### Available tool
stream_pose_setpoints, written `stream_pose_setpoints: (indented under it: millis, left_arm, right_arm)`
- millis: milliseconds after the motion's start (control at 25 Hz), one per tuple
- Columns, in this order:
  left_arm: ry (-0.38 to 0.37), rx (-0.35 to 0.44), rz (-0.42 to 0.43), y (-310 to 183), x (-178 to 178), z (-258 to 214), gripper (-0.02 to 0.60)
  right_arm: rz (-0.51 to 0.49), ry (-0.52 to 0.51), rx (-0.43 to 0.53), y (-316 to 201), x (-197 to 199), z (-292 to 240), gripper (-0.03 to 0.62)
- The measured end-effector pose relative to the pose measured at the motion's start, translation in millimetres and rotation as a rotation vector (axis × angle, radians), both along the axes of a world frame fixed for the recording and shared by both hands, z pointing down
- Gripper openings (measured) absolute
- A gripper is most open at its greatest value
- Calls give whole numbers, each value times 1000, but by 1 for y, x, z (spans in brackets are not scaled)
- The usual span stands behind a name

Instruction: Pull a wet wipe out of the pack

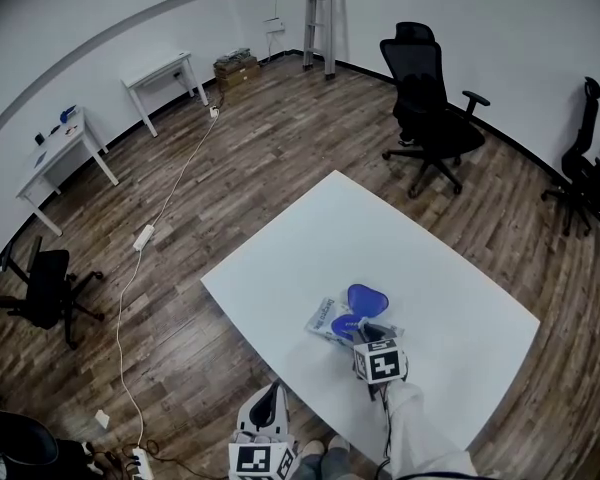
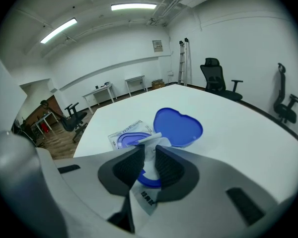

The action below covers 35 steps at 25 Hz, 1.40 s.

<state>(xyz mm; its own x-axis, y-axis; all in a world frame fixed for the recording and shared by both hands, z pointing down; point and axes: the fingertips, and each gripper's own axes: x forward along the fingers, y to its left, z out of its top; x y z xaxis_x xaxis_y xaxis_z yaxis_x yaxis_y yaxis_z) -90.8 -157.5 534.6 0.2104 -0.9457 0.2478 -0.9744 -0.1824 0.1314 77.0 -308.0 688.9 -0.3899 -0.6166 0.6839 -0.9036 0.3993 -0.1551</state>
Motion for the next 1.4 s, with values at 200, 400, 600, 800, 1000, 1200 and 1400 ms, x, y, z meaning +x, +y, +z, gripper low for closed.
stream_pose_setpoints:
  millis: [200,400,600,800,1000,1200,1400]
  left_arm:
    - [-3,-4,-14,2,-3,2,-3]
    - [2,-4,-17,4,-6,2,-3]
    - [2,-5,-20,6,-7,2,-3]
    - [-3,-4,-20,6,-6,2,-3]
    - [-2,-2,-16,7,-6,1,-3]
    - [2,0,-8,7,-2,-2,-3]
    - [12,14,-14,11,-6,-2,-3]
  right_arm:
    - [5,18,8,-2,4,-2,52]
    - [6,31,14,0,2,2,36]
    - [-3,39,20,1,1,1,12]
    - [2,23,27,-1,4,-1,11]
    - [-2,14,39,2,2,-6,9]
    - [-11,-4,63,4,3,-16,9]
    - [-15,-15,93,9,-1,-23,9]
